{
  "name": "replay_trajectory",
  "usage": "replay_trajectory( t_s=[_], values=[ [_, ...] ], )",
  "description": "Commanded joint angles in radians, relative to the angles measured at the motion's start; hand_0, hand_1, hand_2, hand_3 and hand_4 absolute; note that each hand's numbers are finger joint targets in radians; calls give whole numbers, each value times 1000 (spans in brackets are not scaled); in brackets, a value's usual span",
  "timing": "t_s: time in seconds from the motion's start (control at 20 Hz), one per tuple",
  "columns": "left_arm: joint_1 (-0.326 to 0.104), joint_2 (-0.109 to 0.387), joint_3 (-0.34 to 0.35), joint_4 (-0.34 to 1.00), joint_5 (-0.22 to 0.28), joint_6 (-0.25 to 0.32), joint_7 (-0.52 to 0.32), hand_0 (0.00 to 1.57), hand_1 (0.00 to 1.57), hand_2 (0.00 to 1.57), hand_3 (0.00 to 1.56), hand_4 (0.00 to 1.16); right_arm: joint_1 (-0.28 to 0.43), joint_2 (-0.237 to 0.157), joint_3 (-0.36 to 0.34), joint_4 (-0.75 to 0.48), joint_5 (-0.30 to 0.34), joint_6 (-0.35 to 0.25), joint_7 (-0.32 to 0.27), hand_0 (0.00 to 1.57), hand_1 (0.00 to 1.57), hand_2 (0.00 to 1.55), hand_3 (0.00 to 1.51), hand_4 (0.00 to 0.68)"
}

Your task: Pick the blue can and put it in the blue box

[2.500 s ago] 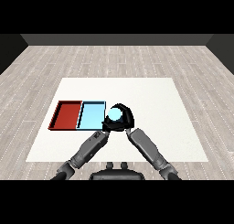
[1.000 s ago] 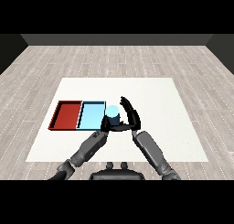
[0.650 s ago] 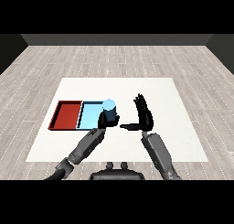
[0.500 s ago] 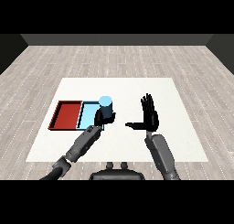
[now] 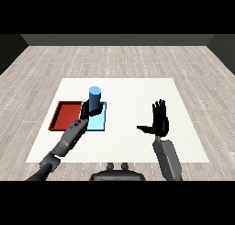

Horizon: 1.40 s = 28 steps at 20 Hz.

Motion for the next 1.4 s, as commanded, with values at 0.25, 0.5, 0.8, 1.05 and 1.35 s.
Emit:
replay_trajectory(
  t_s=[0.25, 0.5, 0.8, 1.05, 1.35],
  values=[
    [-125, 0, -59, 335, -135, 68, 237, 1571, 1571, 1520, 1403, 999, -21, 10, -44, 106, -23, 49, -48, 0, 0, 0, 0, 0],
    [-109, -50, -98, 555, -163, 28, 371, 732, 732, 686, 480, 914, 2, 3, -78, 118, -60, 85, -70, 0, 0, 0, 0, 0],
    [-220, -115, -38, 739, -163, 44, 434, 1321, 1321, 1152, 203, 752, 4, -16, -88, 126, -52, 79, -33, 0, 0, 0, 0, 0],
    [-204, -101, 48, 758, -106, -6, 393, 1170, 1170, 1021, 0, 686, -9, -23, -116, 136, -52, 78, -38, 0, 0, 0, 0, 0],
    [-228, -87, 23, 790, -168, -46, 406, 0, 0, 0, 0, 0, -44, 16, -96, 179, -18, 74, -74, 0, 0, 0, 0, 0]
  ],
)
